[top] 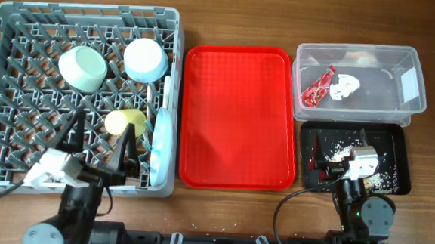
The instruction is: Sort waste into correct bins and load items into the dishwasher rack
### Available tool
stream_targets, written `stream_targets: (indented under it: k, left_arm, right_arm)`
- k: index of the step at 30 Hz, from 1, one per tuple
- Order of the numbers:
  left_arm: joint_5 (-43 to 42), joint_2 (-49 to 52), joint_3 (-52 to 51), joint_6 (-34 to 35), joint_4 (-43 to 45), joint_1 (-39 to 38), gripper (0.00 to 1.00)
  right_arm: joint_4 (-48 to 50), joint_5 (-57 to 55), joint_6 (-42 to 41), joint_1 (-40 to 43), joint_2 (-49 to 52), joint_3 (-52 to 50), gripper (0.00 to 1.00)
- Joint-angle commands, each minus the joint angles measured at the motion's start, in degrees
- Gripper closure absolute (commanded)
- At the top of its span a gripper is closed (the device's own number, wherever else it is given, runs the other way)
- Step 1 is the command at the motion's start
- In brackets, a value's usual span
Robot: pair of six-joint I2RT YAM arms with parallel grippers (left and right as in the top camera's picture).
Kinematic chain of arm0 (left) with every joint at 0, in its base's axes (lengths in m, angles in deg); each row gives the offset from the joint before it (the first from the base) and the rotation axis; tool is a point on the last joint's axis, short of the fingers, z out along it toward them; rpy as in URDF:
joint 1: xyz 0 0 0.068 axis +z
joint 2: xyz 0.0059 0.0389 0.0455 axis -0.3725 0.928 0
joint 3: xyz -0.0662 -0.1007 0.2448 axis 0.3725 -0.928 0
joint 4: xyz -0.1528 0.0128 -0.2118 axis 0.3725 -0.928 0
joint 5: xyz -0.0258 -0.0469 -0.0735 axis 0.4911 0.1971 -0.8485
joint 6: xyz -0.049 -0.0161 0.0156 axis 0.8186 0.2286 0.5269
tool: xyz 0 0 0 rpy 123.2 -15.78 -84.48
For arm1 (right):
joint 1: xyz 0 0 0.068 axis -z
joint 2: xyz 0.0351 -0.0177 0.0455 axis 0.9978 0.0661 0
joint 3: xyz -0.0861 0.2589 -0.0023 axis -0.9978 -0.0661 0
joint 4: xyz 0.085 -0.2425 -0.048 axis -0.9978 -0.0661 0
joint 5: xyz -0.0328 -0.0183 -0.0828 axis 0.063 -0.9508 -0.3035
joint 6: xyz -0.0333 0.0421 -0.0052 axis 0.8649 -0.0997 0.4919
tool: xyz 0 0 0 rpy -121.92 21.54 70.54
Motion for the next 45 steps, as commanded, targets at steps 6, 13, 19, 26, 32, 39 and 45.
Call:
stream_targets:
  k: [6, 13, 19, 26, 32, 39, 45]
  left_arm:
    - [10.6, -4.5, -18.3, 5.1, 16.1, 0.7, 0.0]
    - [12.7, -4.7, -23.9, 5.2, 12.9, 4.2, 0.0]
    - [12.7, -4.7, -25.2, 4.3, 3.7, 4.3, 0.0]
    - [10.7, -4.7, -25.2, -13.6, 0.0, 4.3, 0.0]
    - [7.5, -4.7, -25.2, -16.7, 0.0, 4.3, 0.0]
    - [6.2, -4.7, -25.2, -16.5, 0.2, 4.1, 0.0]
    - [6.2, -4.7, -25.2, -16.5, 0.2, 4.1, 0.0]
  right_arm:
    - [0.3, -1.0, 0.8, 0.3, -0.6, -0.1, 0.0]
    - [0.3, -1.0, 0.8, 0.3, -0.6, -0.1, 0.0]
    - [0.3, -1.0, 0.8, 0.3, -0.6, -0.1, 0.0]
    - [0.3, -1.0, 0.8, 0.3, -0.6, -0.1, 0.0]
    - [0.3, -1.0, 0.8, 0.3, -0.6, -0.1, 0.0]
    - [0.3, -1.0, 0.8, 0.3, -0.6, -0.1, 0.0]
    - [0.3, -1.0, 0.8, 0.3, -0.6, -0.1, 0.0]
